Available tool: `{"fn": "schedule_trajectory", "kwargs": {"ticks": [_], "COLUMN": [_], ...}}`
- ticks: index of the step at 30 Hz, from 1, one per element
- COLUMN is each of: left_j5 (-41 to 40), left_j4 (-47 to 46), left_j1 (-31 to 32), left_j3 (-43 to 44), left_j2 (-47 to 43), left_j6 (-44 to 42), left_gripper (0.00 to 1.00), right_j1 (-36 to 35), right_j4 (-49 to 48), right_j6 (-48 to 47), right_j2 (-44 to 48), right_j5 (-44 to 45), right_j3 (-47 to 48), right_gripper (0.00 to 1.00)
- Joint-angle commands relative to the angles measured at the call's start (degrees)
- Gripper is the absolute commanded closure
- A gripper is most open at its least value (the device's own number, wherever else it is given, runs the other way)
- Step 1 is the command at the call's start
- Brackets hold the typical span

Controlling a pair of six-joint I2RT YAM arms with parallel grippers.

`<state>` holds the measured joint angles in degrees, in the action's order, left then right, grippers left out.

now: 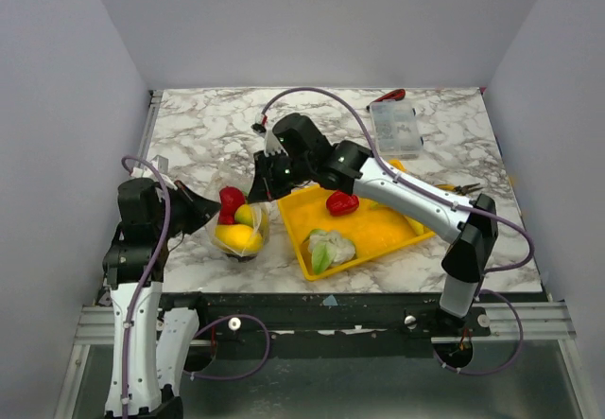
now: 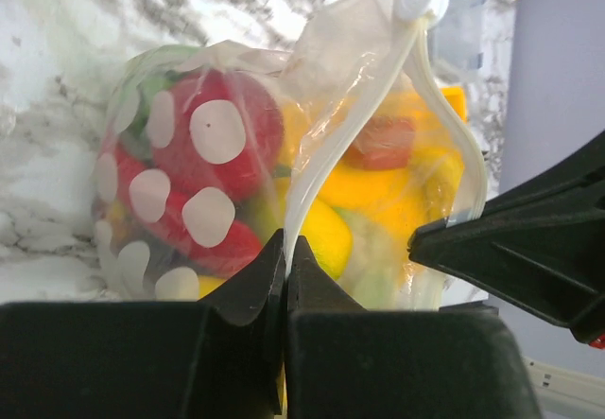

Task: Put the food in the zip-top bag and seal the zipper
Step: Adjust the zipper food storage bag at the center of the board.

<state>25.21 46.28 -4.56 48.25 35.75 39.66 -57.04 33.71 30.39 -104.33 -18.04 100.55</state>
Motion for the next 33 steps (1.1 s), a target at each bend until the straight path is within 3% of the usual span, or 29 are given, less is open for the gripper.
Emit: {"fn": "schedule_trajectory", "kwargs": {"ticks": [1, 10, 14, 18, 21, 26, 30, 33], "left_j5": [-0.7, 2.3, 1.4, -0.4, -1.0, 4.7, 5.5, 3.8], "left_j4": [-0.3, -6.3, -5.2, -2.2, -2.3, -6.8, -7.9, -6.9], "left_j1": [-0.2, -0.5, -0.6, -0.7, -0.7, -0.8, -0.7, -0.8], "left_j3": [6.3, -7.5, -2.1, 3.6, 2.9, -3.6, -3.0, -1.6], "left_j2": [-2.7, 0.2, 0.0, -0.5, -0.4, -0.2, -0.3, -0.3], "left_j6": [1.5, 3.4, 2.6, 0.7, 0.2, 2.2, 3.1, 2.0], "left_gripper": [1.00, 1.00, 1.00, 1.00, 1.00, 1.00, 1.00, 1.00], "right_j1": [0.1, 1.3, 1.4, 1.4, 1.4, 1.4, 1.4, 0.4], "right_j4": [-0.7, -2.3, 2.0, -1.5, 0.7, 7.2, 8.3, 8.6], "right_j6": [1.3, -1.1, -2.4, -0.7, -2.7, -7.7, -7.9, -10.4], "right_j2": [1.0, -2.0, -3.9, 0.2, 1.2, -0.4, -0.4, 0.6], "right_j5": [-0.4, 4.1, 3.0, -0.5, 1.9, 6.3, 5.5, 5.5], "right_j3": [2.8, -4.1, 3.1, 1.9, 1.7, 4.1, 7.3, 9.3], "right_gripper": [1.00, 1.00, 1.00, 0.99, 0.89, 0.85, 0.86, 0.75]}}
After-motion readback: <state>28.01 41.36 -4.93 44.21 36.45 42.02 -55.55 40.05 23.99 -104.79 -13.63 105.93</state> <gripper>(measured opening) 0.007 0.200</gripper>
